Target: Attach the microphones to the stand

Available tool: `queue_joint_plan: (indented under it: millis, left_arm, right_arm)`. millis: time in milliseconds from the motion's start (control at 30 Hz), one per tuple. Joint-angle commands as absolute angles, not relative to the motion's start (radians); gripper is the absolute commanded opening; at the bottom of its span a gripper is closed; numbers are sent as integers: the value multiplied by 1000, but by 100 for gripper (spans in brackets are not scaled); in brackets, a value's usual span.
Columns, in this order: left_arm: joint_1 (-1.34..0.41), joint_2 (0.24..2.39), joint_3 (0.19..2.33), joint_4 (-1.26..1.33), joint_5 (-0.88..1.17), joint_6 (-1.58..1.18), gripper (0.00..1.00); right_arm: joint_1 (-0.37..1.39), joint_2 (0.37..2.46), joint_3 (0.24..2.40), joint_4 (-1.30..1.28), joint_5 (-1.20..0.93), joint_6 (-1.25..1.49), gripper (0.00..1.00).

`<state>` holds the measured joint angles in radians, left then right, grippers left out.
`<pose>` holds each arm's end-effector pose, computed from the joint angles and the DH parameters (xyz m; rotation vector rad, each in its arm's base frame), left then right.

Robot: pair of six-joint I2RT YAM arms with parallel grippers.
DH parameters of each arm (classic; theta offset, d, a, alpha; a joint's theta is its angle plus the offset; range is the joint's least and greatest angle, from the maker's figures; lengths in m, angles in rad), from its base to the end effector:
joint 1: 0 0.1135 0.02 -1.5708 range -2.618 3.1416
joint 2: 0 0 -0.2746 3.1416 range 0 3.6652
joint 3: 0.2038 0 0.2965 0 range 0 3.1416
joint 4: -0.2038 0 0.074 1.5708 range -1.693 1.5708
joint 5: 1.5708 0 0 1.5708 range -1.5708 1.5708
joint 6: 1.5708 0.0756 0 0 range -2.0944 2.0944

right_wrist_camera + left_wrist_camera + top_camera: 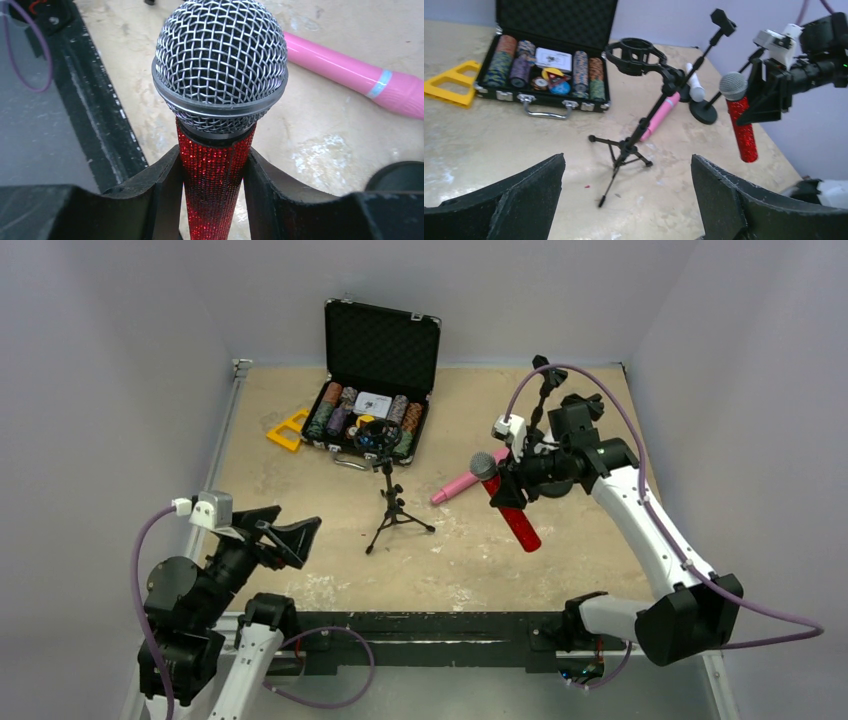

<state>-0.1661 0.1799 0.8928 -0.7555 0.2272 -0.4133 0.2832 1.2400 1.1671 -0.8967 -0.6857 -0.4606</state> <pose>0.0739 -0.0297 0.3916 -0.0242 1.6488 -0.6280 0.2744 0.1297 0.3026 -1.1104 2.1221 0.7810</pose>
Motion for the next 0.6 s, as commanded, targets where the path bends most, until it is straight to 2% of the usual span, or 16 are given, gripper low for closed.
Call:
queue_joint_plan:
  millis: [0, 333, 567]
  left_arm:
    - [-167, 188, 935, -846, 417, -545, 100]
    - [-167, 213, 947, -819, 641, -632, 100]
    - [-166, 219, 957, -777, 723, -663, 100]
  right_arm:
    - [287, 1205, 1186, -938, -826, -433, 3]
    - [288, 1146, 1249, -1028, -907, -443, 3]
    - [288, 1111, 1312, -1047, -939, -424, 3]
